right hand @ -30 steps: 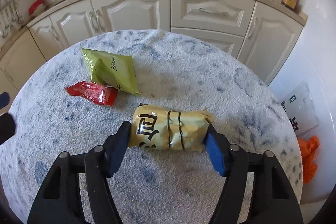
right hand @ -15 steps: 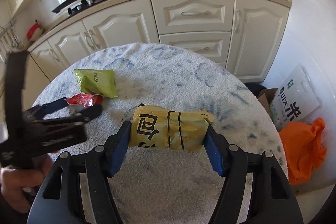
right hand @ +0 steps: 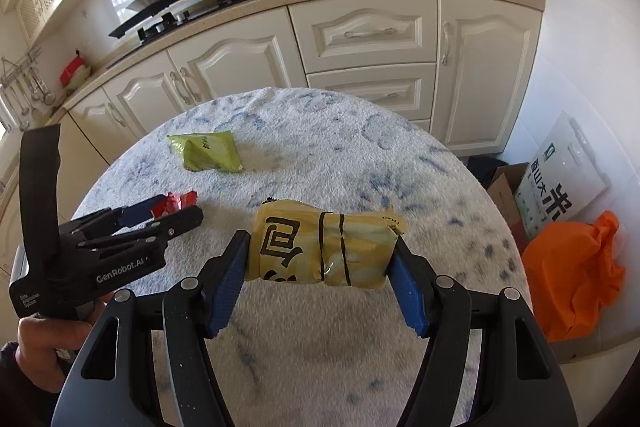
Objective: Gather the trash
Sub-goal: 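Grasp the yellow wrapper with the right tool while the left tool grasps the red wrapper, then carry the yellow and red wrappers with both tools to the bin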
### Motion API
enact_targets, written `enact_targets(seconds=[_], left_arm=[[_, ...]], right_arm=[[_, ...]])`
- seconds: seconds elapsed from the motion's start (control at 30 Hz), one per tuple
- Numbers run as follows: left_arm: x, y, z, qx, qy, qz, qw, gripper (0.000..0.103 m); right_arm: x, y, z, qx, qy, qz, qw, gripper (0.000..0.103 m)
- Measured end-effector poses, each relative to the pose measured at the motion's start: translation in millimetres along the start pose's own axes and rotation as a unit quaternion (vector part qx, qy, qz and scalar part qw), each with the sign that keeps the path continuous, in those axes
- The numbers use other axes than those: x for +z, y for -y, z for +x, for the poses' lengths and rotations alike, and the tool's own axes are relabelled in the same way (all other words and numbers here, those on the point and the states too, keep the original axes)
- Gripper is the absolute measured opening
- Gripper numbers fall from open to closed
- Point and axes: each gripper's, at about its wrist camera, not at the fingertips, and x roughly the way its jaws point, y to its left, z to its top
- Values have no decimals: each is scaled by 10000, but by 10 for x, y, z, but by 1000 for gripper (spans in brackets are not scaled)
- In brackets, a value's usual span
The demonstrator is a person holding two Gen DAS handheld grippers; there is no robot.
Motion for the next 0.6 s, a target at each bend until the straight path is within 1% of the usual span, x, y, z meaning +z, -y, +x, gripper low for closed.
enact_targets(seconds=[0.13,0.27,0.4,0.6], left_arm=[[-153,137,-295,-124,146,82,9998,50],[-216,281,-632,-225,390,189,9988,50],[-295,453,-971,-310,622,370,9969,50],[-422,774,-1444,-432,879,709,9927,50]], right_arm=[[-95,60,-228,-11,100,97,9999,67],[-168,119,-511,-50,278,187,9994,67],[-235,188,-771,-105,456,265,9986,67],[-357,343,-1206,-301,756,410,9958,67]])
